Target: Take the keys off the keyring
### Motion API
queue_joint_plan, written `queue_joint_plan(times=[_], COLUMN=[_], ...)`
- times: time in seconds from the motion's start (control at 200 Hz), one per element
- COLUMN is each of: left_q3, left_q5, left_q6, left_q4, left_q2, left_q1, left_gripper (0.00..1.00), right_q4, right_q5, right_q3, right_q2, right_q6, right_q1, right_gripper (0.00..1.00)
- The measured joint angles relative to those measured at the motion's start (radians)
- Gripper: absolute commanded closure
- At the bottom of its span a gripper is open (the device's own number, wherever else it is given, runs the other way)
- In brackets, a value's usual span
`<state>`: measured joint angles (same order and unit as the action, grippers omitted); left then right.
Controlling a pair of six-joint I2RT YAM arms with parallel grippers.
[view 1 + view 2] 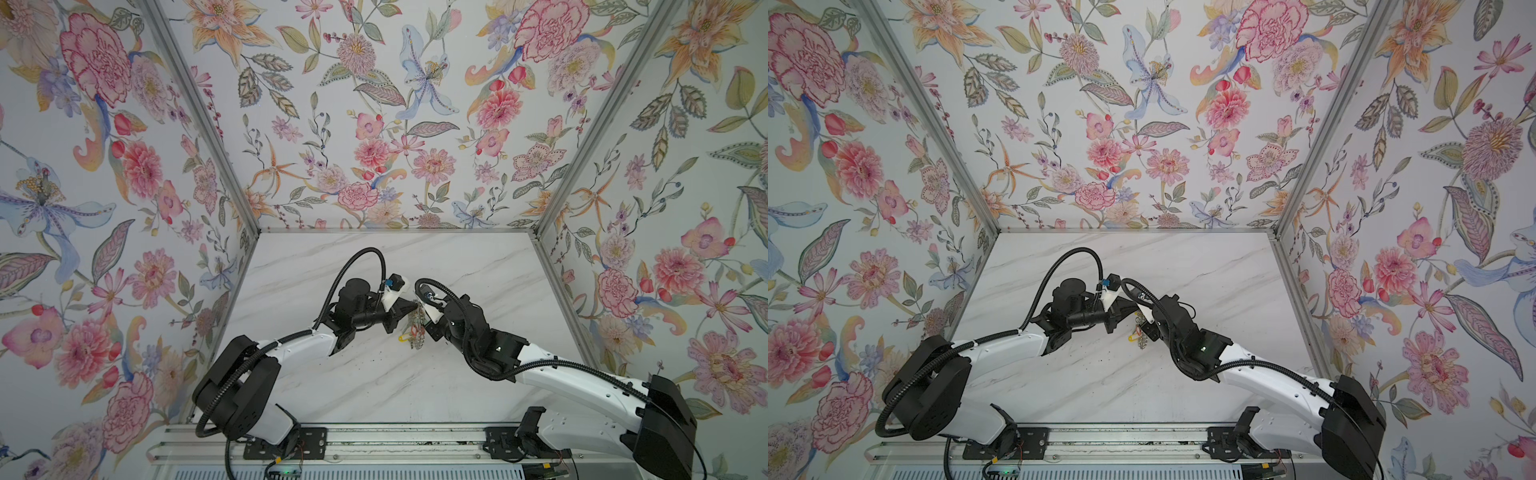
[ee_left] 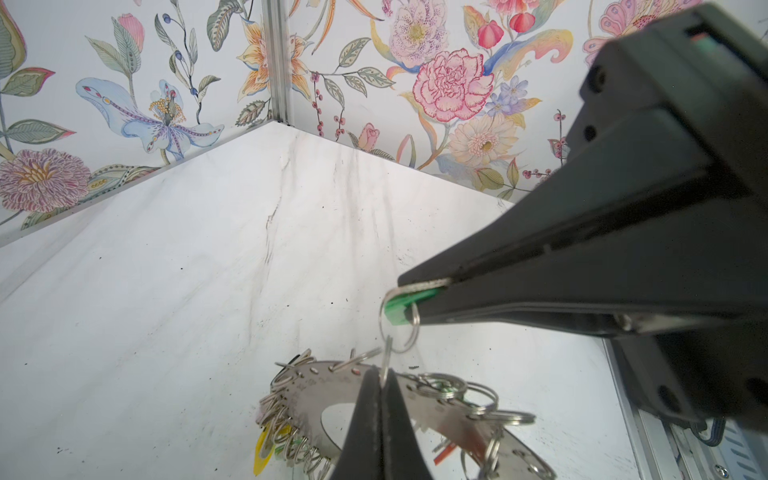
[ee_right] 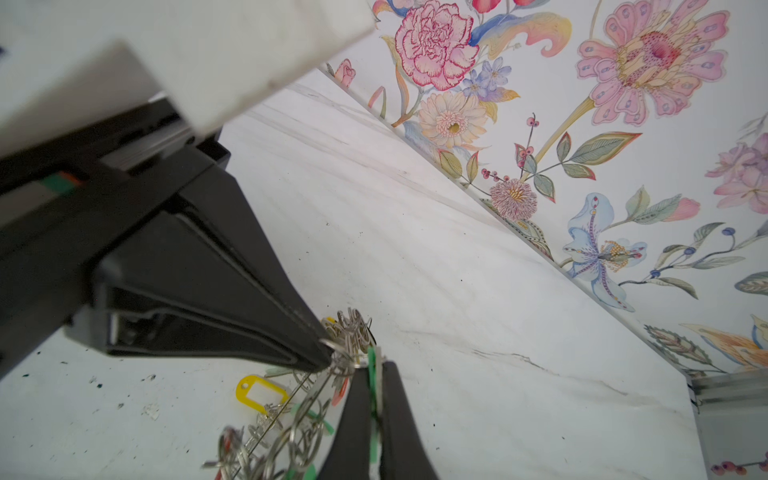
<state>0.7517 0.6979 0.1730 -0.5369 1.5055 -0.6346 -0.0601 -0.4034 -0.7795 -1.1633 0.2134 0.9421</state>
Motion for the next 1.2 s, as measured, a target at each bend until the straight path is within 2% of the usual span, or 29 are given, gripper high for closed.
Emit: queue_joint_plan(times=[0.27,0.61,0.951,1.201], left_q3=[-0.006,-0.1,-0.265,-0.378], left_q5=[0.028,0.019,-0.091,-0.286], left_q6=[0.0,-0.005,-0.017,-0.113], left_q4=[-0.019,-0.05,-0.231,-0.377], left_q2=[-0.003,-0.095,-0.255,-0.306], left_q1=[0.0,0.0,-0.031,-0.115], left_gripper=[1.0,1.0,1.0,1.0], right_q4=[0.025,0.076,0.084,0.084], right_q5=[0.09,0.21,0.3,0.327], right_q3=[0.001,0.0,0.001,0.01], right_q2=[0.053,0.093,0.159,0.169], right_q6=[-0.013,-0.086,-0.196,-0.249], right_q1=[0.004,0.004,0.017,0.032], right_gripper=[1.0,1.0,1.0,1.0])
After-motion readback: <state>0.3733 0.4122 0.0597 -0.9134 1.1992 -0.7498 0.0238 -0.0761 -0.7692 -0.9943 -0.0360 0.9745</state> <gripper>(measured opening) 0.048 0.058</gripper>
